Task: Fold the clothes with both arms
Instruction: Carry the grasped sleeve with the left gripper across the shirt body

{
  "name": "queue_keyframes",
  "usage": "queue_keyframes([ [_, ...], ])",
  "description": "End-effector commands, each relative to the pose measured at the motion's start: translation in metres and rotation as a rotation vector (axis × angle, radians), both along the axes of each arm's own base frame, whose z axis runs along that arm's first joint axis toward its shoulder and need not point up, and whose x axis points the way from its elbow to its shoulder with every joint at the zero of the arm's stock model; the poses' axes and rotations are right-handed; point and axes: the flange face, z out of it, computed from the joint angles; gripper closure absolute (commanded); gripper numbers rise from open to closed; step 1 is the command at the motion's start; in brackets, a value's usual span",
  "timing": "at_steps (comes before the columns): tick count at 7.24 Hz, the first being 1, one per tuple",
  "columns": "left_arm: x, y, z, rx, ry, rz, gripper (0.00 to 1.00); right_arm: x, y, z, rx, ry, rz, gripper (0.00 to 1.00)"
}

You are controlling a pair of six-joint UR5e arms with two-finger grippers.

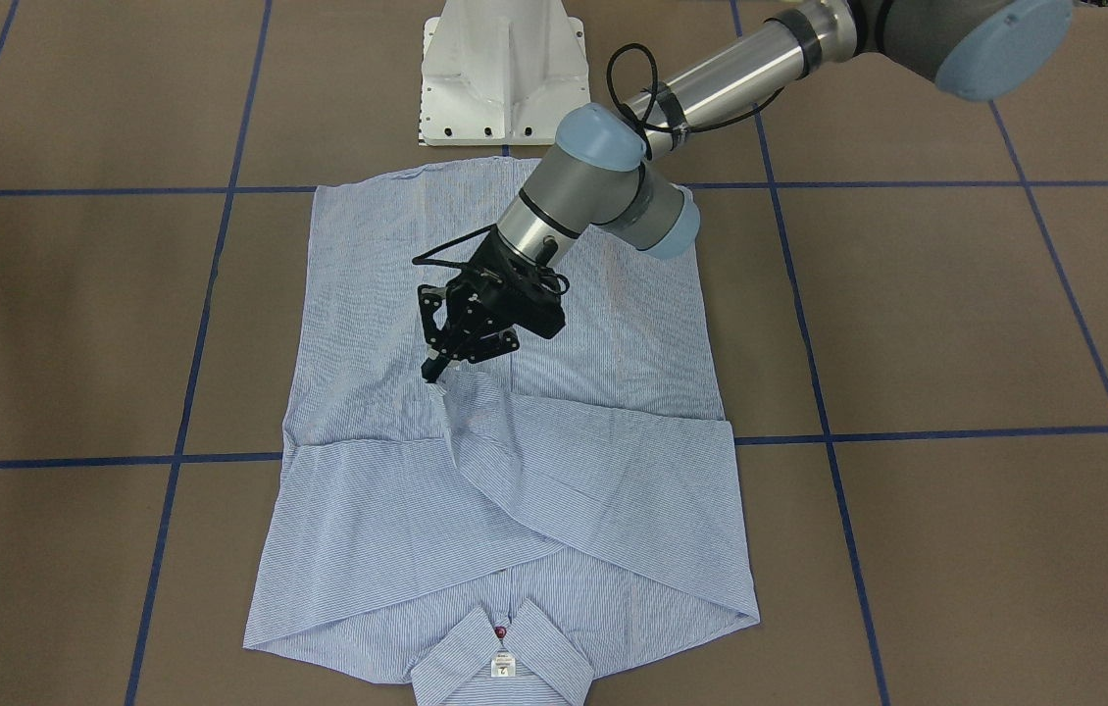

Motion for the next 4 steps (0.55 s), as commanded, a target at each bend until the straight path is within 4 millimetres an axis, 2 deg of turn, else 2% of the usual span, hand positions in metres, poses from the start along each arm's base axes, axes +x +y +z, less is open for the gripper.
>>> queue_keyframes([
  [1, 0.01, 0.011, -0.019, 0.013, 0.005, 0.017, 0.0, -0.001, 0.0, -0.001, -0.002, -0.002, 0.001, 0.0],
  [2, 0.011, 0.013, -0.016, 0.049, -0.042, 0.051, 0.0, -0.002, 0.0, -0.006, -0.022, -0.015, 0.019, 0.0],
  [3, 0.003, 0.018, -0.018, 0.069, -0.127, 0.087, 0.0, -0.018, 0.006, -0.02, -0.042, -0.034, 0.025, 0.0],
  [4, -0.021, 0.027, -0.01, 0.08, -0.176, 0.091, 0.0, -0.045, 0.017, -0.039, -0.064, -0.043, 0.038, 0.0],
])
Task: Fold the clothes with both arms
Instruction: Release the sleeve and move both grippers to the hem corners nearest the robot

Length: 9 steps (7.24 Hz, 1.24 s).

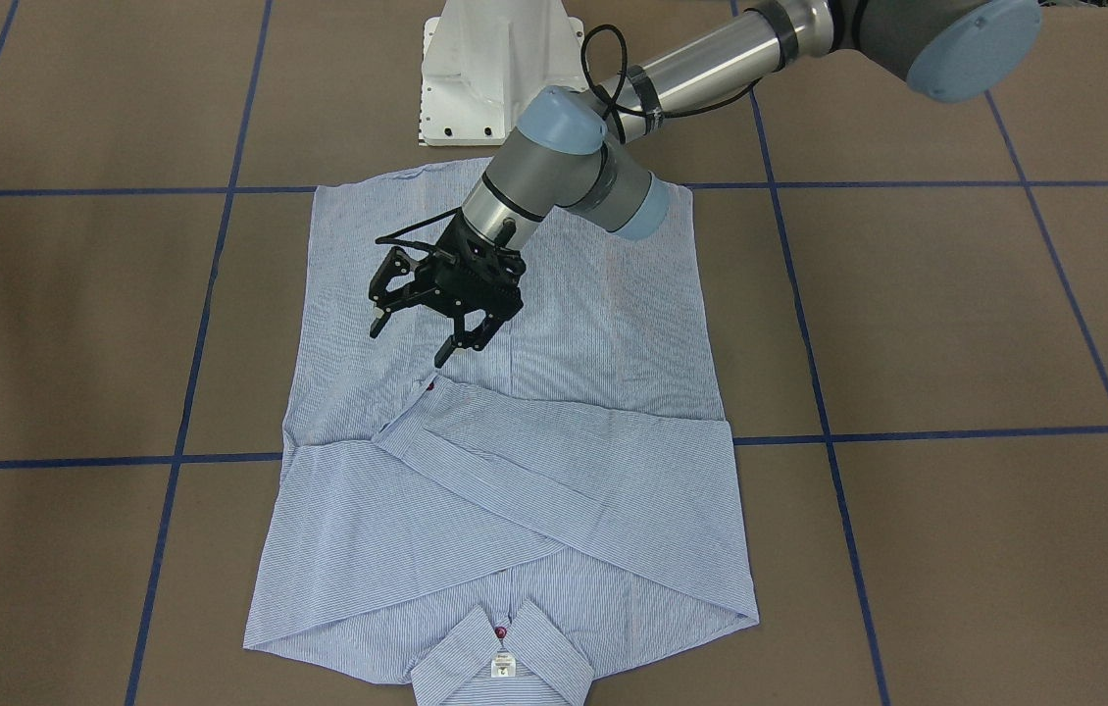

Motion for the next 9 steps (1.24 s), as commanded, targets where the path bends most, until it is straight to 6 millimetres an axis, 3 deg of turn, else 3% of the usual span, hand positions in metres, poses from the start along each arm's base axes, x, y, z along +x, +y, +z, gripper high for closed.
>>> queue_keyframes([
  [1, -0.056, 0.023, 0.02, 0.043, -0.112, 0.022, 0.0, -0.065, 0.029, -0.045, -0.051, -0.012, 0.057, 0.0],
  [3, -0.122, 0.057, 0.038, 0.043, -0.194, 0.083, 0.0, -0.138, 0.1, -0.079, -0.115, -0.025, 0.11, 0.0],
  [5, -0.194, 0.091, 0.087, 0.033, -0.21, 0.084, 0.0, -0.197, 0.175, -0.091, -0.167, -0.021, 0.167, 0.0],
  [6, -0.22, 0.105, 0.119, 0.007, -0.245, 0.082, 0.0, -0.225, 0.216, -0.087, -0.178, 0.003, 0.194, 0.0],
  [7, -0.232, 0.113, 0.16, -0.037, -0.302, 0.083, 0.0, -0.253, 0.246, -0.081, -0.174, 0.018, 0.219, 0.0],
  [8, -0.236, 0.126, 0.186, -0.136, -0.294, 0.077, 0.0, -0.275, 0.27, -0.081, -0.162, 0.015, 0.242, 0.0],
  [9, -0.223, 0.149, 0.201, -0.203, -0.297, 0.078, 0.0, -0.286, 0.285, -0.08, -0.152, 0.014, 0.245, 0.0],
])
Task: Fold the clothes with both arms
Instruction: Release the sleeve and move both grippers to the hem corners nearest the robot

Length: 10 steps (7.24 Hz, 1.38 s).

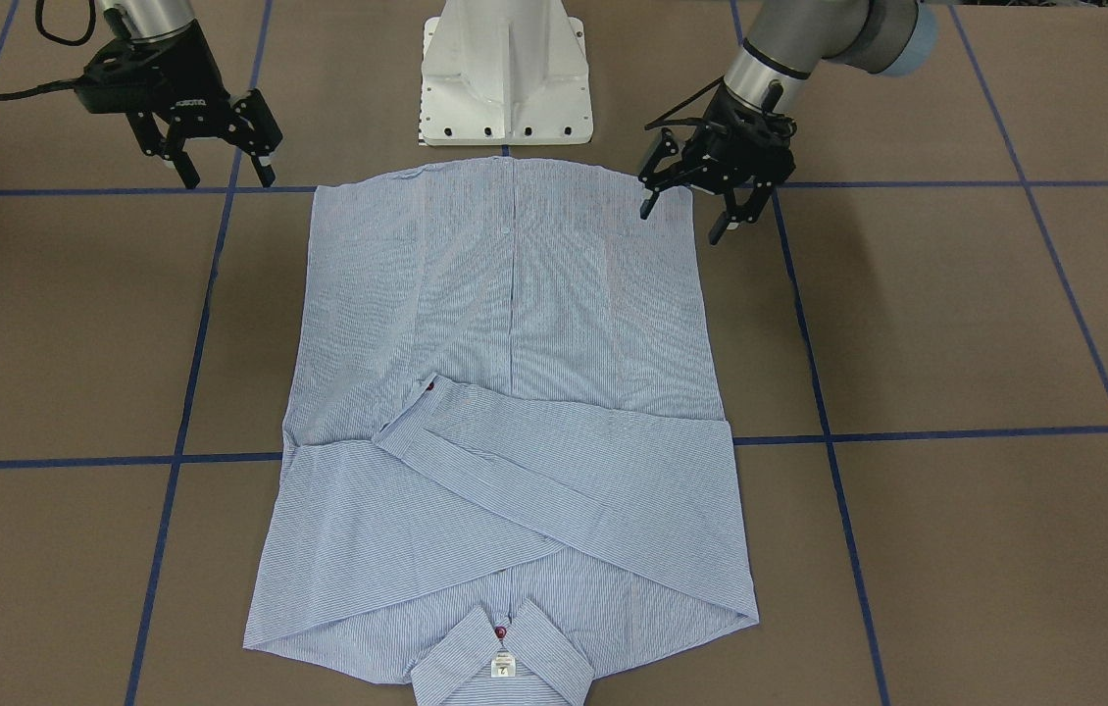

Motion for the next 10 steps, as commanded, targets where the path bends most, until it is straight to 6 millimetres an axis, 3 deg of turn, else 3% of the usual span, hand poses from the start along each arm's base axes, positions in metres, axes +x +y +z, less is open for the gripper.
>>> queue_keyframes([
  [1, 0.021, 0.045, 0.028, -0.109, -0.015, -0.024, 0.0, -0.023, 0.031, 0.002, 0.02, 0.005, 0.007, 0.0],
  [3, 0.033, 0.069, 0.048, -0.126, -0.054, -0.005, 0.01, -0.025, 0.035, 0.003, 0.02, 0.004, 0.007, 0.0],
  [5, 0.039, 0.087, 0.062, -0.128, -0.086, 0.011, 0.2, -0.027, 0.037, 0.002, 0.021, 0.003, 0.002, 0.0],
  [7, 0.047, 0.097, 0.067, -0.134, -0.094, 0.03, 0.62, -0.027, 0.037, 0.002, 0.021, 0.003, 0.002, 0.0],
  [10, 0.051, 0.1, 0.069, -0.139, -0.122, 0.038, 0.63, -0.028, 0.039, 0.002, 0.026, 0.004, 0.001, 0.0],
])
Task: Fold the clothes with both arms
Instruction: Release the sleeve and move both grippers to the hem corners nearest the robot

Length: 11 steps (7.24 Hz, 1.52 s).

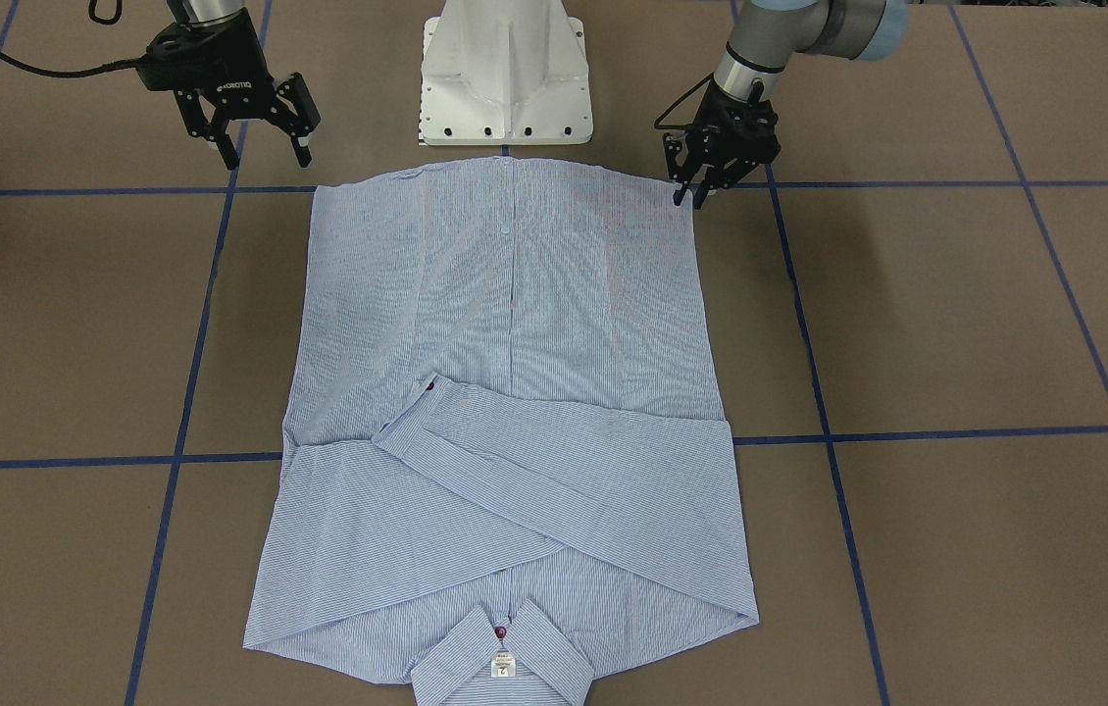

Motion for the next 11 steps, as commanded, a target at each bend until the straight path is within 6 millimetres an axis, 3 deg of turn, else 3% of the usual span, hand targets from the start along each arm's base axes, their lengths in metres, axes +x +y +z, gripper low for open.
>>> queue_keyframes([
  [1, 0.003, 0.003, 0.001, -0.004, -0.014, 0.009, 0.63, -0.001, 0.001, 0.0, 0.005, 0.001, 0.001, 0.0],
  [6, 0.007, 0.01, 0.004, -0.01, -0.041, 0.026, 0.63, -0.002, 0.002, 0.001, 0.004, 0.002, -0.002, 0.0],
  [8, 0.011, 0.017, 0.002, -0.009, -0.038, 0.04, 0.69, -0.002, 0.002, 0.001, 0.005, 0.002, -0.001, 0.0],
  [10, 0.012, 0.019, 0.002, -0.01, -0.038, 0.044, 0.69, -0.002, 0.003, 0.0, 0.009, 0.003, 0.001, 0.0],
  [11, 0.012, 0.019, 0.002, -0.013, -0.037, 0.042, 0.97, -0.003, 0.004, 0.0, 0.009, 0.003, -0.002, 0.0],
])
